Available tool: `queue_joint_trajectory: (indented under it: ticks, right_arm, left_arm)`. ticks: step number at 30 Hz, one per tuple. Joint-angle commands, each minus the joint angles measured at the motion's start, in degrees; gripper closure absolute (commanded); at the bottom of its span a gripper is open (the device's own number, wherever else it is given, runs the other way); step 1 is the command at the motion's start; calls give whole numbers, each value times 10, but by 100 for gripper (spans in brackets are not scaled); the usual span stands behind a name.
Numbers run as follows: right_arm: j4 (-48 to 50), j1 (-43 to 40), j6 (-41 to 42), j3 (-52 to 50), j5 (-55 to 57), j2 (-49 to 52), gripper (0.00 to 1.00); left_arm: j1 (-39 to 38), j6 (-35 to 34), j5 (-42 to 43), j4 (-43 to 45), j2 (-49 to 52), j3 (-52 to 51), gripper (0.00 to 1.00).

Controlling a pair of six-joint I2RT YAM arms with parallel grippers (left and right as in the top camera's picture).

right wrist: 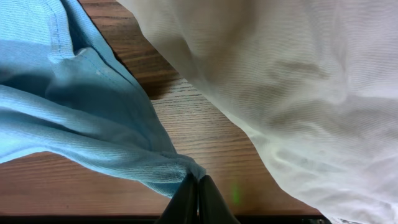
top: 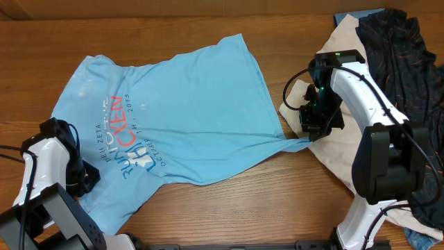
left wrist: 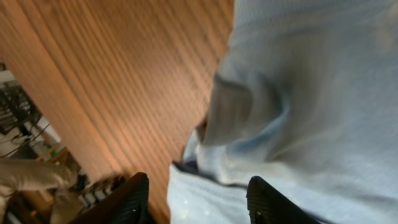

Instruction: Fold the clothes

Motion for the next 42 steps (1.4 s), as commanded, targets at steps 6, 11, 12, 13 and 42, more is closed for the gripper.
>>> queue_joint_trajectory:
  ticks: [6,11,12,13,42]
  right_arm:
    - [2,-3,-1,-2,4,-17,96]
    - [2,-3,-1,-2,4,-17,96]
    - [2,-3,-1,-2,4,-17,96]
    - [2,-3,-1,-2,4,-17,96]
    - [2,-3,-2,-2,5,-17,96]
  left_arm:
    - [7,-5,10,74,-2,-73,40]
    - [7,-5,12,103,-2,-107,41]
    - [7,-5,12,105,-2,-111,41]
    - [7,-5,12,108,-2,-115,40]
    - [7,47,75,141,-3,-139,96]
